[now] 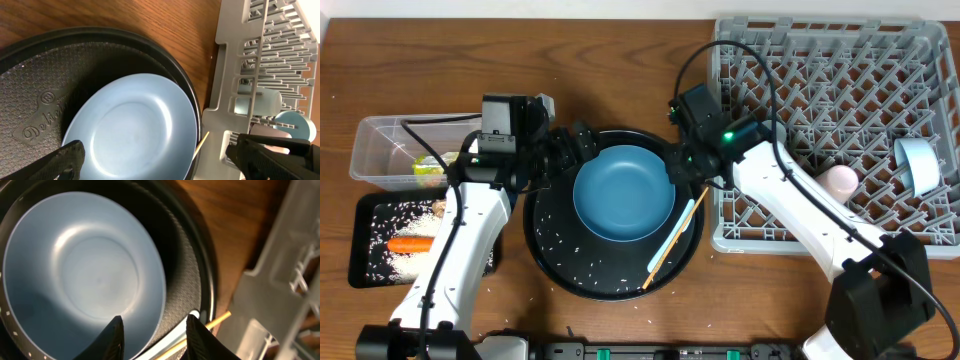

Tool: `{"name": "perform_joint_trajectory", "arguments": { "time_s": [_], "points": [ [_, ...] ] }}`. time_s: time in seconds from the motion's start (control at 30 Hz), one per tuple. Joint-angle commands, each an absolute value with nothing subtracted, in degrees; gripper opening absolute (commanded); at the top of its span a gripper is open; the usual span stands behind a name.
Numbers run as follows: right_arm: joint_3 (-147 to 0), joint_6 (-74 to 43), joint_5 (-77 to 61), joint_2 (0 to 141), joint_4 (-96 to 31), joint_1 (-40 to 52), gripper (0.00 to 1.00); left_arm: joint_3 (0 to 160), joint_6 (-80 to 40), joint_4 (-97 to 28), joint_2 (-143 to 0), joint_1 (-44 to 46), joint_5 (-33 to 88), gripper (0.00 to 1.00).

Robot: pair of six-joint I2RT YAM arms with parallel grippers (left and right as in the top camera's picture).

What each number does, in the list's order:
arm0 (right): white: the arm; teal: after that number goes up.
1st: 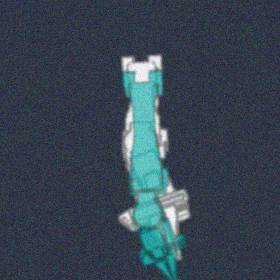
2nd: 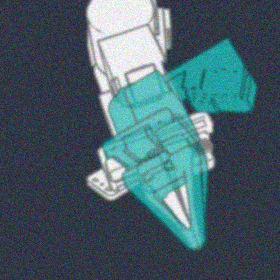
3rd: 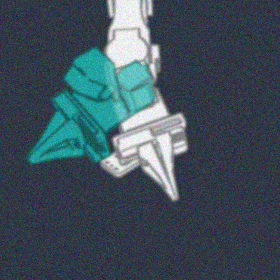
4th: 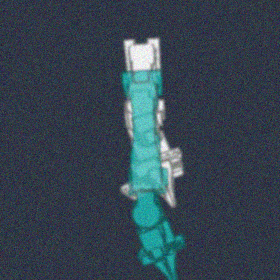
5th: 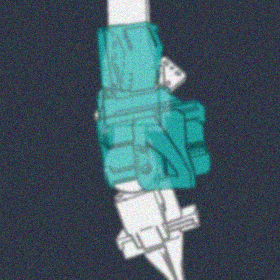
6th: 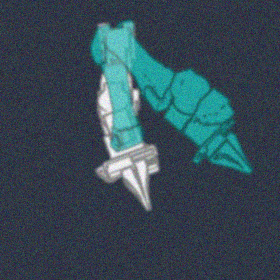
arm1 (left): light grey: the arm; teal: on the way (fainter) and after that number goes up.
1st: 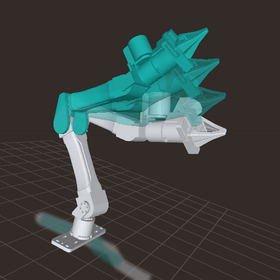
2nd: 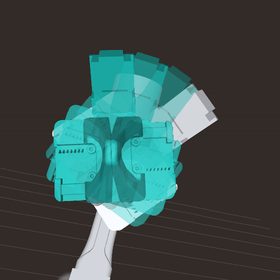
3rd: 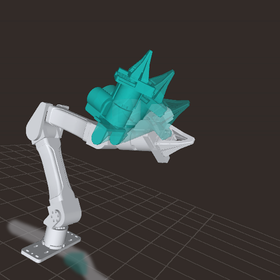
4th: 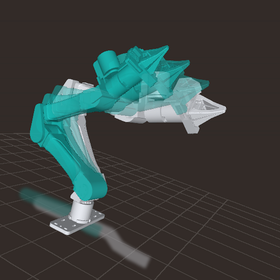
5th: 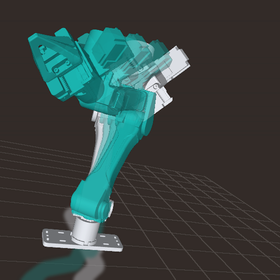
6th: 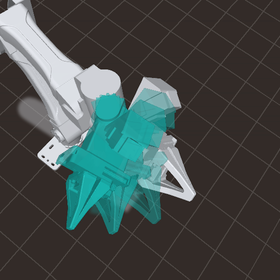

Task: Sort waste into correct bins and load items into the dishwasher rack
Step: 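Close the right gripper on the blue plate's rim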

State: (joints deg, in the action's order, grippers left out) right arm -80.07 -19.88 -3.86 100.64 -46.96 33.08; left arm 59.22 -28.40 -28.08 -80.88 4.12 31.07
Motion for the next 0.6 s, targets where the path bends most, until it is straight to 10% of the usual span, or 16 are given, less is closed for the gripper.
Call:
{"name": "perform_joint_trajectory", "arguments": {
  "time_s": [0.0, 0.27, 0.3, 0.33, 0.57],
  "points": [
    [-80.2, -12.69, -3.4, 100.49, -45.63, 33.78, 0.33, 59.22, -27.66, -28.03, -80.88, 3.77, 30.37, 0.98],
    [-80.12, -11.92, -3.38, 100.53, -42.33, 33.78, 0.68, 59.22, -27.66, -28.03, -80.88, 3.77, 30.39, 0.98],
    [-80.12, -11.92, -3.4, 100.53, -42.24, 33.78, 0.51, 59.22, -27.66, -28.03, -80.88, 3.77, 30.39, 0.98],
    [-80.14, -11.92, -3.22, 100.53, -42.19, 33.78, 0.01, 59.22, -27.66, -28.03, -80.88, 3.77, 30.39, 0.98],
    [-80.07, -12.08, -2.87, 100.66, -41.28, 33.82, 0.01, 59.22, -27.66, -28.05, -80.88, 3.77, 30.37, 0.98]
  ]
}}
